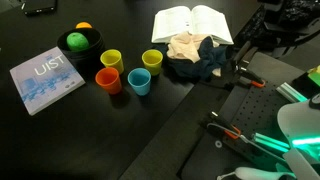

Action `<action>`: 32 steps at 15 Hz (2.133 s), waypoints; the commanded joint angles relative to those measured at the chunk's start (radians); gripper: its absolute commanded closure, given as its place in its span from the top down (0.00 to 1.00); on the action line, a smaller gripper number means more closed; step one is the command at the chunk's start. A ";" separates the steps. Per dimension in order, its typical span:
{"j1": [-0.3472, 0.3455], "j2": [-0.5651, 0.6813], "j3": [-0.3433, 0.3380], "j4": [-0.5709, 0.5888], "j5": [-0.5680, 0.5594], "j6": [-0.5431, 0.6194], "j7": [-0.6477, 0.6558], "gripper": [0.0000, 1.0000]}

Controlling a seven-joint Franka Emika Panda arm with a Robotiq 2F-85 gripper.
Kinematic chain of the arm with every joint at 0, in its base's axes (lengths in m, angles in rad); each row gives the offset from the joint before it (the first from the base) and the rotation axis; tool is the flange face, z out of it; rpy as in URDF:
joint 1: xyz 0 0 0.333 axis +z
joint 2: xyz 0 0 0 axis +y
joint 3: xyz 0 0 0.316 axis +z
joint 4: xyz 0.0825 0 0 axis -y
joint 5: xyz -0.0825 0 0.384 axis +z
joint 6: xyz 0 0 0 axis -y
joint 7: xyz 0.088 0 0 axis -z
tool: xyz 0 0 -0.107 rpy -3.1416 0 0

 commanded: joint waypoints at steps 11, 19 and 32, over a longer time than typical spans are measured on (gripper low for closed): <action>0.010 0.001 -0.009 0.002 -0.005 -0.002 0.005 1.00; 0.002 0.054 -0.074 0.020 0.006 0.138 -0.061 1.00; 0.044 0.420 -0.171 0.062 0.045 0.689 -0.303 1.00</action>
